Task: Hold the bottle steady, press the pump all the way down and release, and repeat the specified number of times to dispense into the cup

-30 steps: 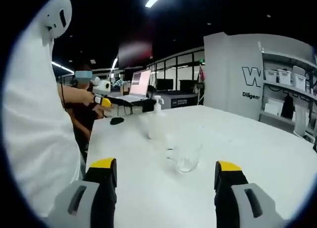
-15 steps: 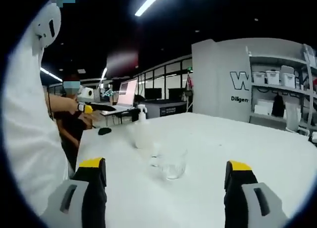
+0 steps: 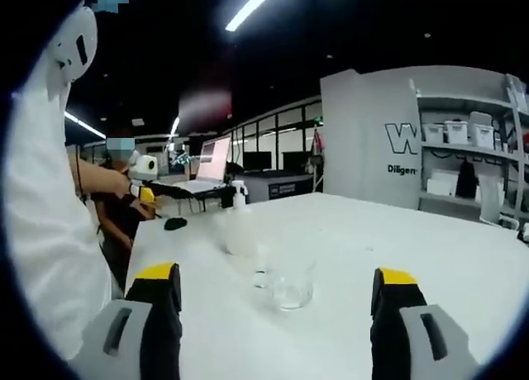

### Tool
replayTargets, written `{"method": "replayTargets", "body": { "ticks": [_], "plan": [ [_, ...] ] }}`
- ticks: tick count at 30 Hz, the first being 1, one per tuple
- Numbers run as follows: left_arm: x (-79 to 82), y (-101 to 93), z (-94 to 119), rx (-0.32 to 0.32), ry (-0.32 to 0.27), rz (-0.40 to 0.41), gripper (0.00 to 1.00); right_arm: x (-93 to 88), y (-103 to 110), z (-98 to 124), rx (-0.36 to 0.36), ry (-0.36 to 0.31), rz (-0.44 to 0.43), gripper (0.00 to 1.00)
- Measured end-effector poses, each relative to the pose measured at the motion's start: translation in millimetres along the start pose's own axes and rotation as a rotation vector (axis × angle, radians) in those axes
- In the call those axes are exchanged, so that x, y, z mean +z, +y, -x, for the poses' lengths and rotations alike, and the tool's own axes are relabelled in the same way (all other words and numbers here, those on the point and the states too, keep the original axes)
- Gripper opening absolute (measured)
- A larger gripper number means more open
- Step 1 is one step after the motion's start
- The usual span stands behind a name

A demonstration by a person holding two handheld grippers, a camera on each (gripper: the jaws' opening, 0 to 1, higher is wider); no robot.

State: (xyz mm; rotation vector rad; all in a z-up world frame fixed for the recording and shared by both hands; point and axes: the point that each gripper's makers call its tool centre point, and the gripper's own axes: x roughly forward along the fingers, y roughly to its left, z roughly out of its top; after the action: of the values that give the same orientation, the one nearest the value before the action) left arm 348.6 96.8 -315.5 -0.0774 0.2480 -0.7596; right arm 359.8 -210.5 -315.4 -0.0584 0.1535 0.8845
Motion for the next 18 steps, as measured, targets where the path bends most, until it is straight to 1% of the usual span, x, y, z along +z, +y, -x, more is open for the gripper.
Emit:
{"method": "replayTargets", "body": {
  "ticks": [1, 2, 3, 4, 5, 6, 7, 8, 9, 10, 11, 12, 14, 16, 18],
  "plan": [
    [0.5, -0.2, -2, -0.003, -0.002, 0.001, 1.0, -1.2, -1, -1, -0.005, 0.01, 0.02, 0.91],
    [1.5, 1.1, -4, 0.001, -0.003, 0.02, 1.0, -1.1, -1, -2, -0.001, 0.006, -0.015, 0.91],
    [3.1, 1.0, -5, 0.002, -0.012, 0.012, 1.0, -0.1, -1, -2, 0.003, 0.002, 0.002, 0.89],
    [2.8, 1.7, -7, 0.001, -0.007, 0.014, 1.0, 0.3, 0, -2, 0.007, 0.002, 0.004, 0.9],
    [2.5, 2.0, -8, 0.001, -0.006, 0.02, 1.0, 1.0, -2, -4, -0.002, 0.0, -0.015, 0.92],
    [2.9, 2.3, -9, 0.003, -0.009, 0.016, 1.0, 1.6, -3, -3, -0.009, 0.0, 0.015, 0.91],
    [2.3, 2.7, -10, 0.003, -0.005, 0.013, 1.0, 0.8, 0, -3, 0.011, 0.004, -0.012, 0.9],
    [1.6, 2.7, -10, 0.001, -0.001, 0.015, 1.0, 0.6, -1, -4, 0.005, 0.004, -0.021, 0.92],
    [0.9, 3.1, -12, -0.001, 0.0, 0.023, 1.0, 1.6, -2, -4, -0.003, -0.002, 0.002, 0.91],
    [0.3, 2.5, -13, -0.006, 0.002, 0.023, 1.0, 1.1, -2, -4, 0.005, 0.003, -0.014, 0.91],
    [-0.2, 2.3, -14, -0.009, 0.004, 0.023, 1.0, 0.5, -2, -5, 0.0, 0.009, 0.006, 0.91],
    [-1.2, 3.8, -15, -0.005, 0.007, 0.02, 1.0, 1.5, -1, -5, 0.008, 0.003, 0.002, 0.9],
    [-2.3, 5.8, -17, -0.007, 0.006, 0.031, 1.0, -0.3, -1, -5, 0.009, 0.017, -0.003, 0.91],
    [-5.0, 7.7, -20, -0.004, 0.016, 0.019, 1.0, 0.8, -1, -5, 0.012, 0.018, -0.002, 0.9],
    [-6.2, 11.3, -23, -0.003, 0.016, 0.031, 1.0, 1.5, -2, -5, 0.009, 0.016, 0.006, 0.9]
  ]
}}
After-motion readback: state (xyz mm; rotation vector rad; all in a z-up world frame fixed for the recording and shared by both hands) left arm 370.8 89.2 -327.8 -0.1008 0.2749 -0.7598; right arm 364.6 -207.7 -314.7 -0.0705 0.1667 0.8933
